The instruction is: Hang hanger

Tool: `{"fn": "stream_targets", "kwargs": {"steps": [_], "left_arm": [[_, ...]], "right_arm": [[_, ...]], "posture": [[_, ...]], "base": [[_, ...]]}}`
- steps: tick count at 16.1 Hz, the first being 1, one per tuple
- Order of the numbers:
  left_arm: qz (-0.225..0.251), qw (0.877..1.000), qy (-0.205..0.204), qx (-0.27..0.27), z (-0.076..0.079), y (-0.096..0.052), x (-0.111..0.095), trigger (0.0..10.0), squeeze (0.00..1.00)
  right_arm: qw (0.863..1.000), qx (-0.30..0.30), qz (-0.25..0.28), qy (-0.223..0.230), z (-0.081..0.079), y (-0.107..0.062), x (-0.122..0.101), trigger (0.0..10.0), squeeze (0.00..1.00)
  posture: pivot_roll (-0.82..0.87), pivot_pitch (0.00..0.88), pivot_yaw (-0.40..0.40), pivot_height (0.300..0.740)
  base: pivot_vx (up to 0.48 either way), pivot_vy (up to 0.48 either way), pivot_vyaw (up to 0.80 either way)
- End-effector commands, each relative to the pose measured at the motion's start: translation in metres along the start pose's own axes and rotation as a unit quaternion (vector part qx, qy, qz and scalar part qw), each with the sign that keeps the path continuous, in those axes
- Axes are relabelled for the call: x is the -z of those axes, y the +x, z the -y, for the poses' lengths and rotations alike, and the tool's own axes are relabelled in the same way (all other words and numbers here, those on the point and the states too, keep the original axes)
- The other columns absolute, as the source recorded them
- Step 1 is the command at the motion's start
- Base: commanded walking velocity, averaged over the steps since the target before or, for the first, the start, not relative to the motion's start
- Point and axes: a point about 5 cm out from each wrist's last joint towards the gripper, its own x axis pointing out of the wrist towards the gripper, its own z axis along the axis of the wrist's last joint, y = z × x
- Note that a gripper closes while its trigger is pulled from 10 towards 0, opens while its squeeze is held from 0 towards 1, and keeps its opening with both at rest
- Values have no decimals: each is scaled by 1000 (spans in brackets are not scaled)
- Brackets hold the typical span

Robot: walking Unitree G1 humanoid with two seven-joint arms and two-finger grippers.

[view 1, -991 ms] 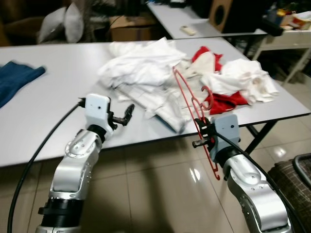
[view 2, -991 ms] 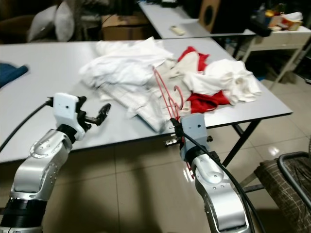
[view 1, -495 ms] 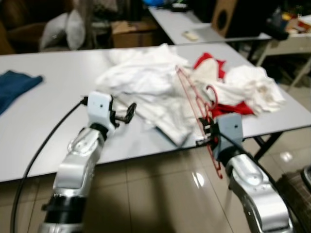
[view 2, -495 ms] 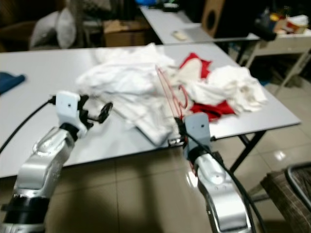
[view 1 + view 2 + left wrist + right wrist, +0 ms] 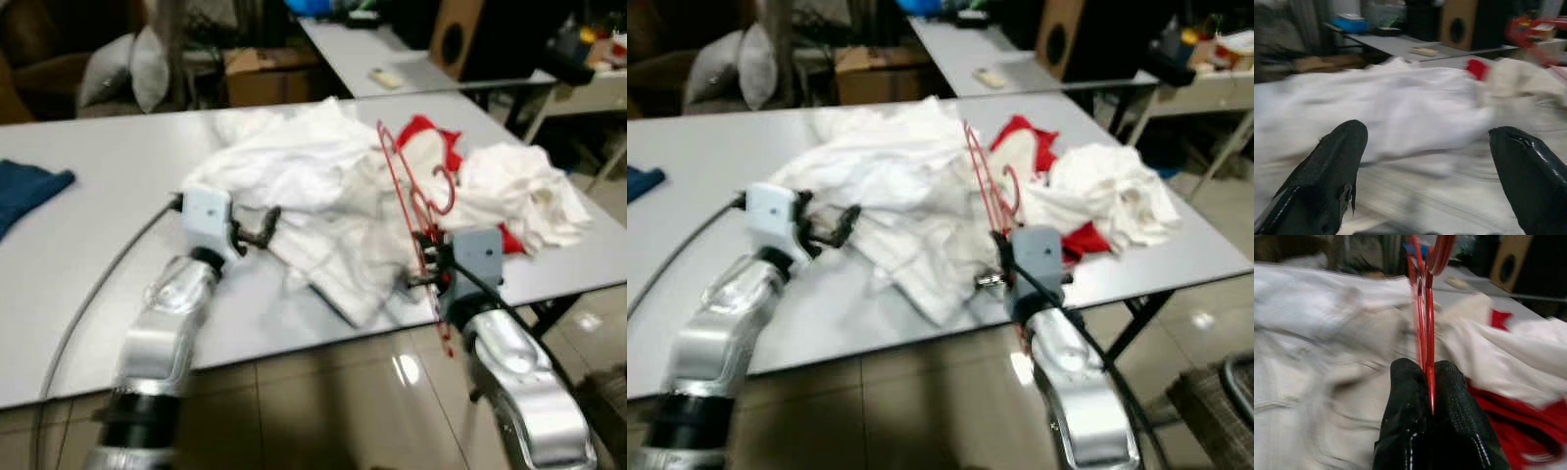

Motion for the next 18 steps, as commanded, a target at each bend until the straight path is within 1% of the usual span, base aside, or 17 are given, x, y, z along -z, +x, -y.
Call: {"fn": "stream_targets", "kwargs": {"steps": [1,4,9,12,13,15,18], "left_arm": [[4,1000,8,-5,-6,-2,-3,10000,0],[3,1000,5,-4,-6,-2,-2,10000,0],[1,1000,-1,2,0,-1,0,10000,0],[1,1000,4,4,1,0,0,10000,0],[5,1000,5,16,3,0,-3,10000,0],[-2,999,18,31,5,0,-4,10000,0],[0,999,21,26,3,0,-4,10000,0]], "right_arm": [[1000,6,20,-1,0,-1,-8,10000,0],[1000,4,23,-5,-1,-1,-10,10000,0],[999,-15,32,-10,-5,-7,-13,10000,0],[999,-16,33,-8,-6,-7,-13,10000,0],[999,-15,31,-7,-5,-7,-13,10000,0],[999,-16,27,-6,-6,-8,-12,10000,0],[999,-21,24,5,-8,-9,-11,10000,0]], "posture": [[-51,0,-1,740],[-56,3,1,740],[-74,26,7,740],[-79,32,13,740],[-79,35,14,740],[-77,35,15,740],[-74,32,15,740]], "base": [[330,0,0],[341,0,0],[347,0,0],[340,0,0],[0,0,0],[0,0,0],[0,377,-550]]}}
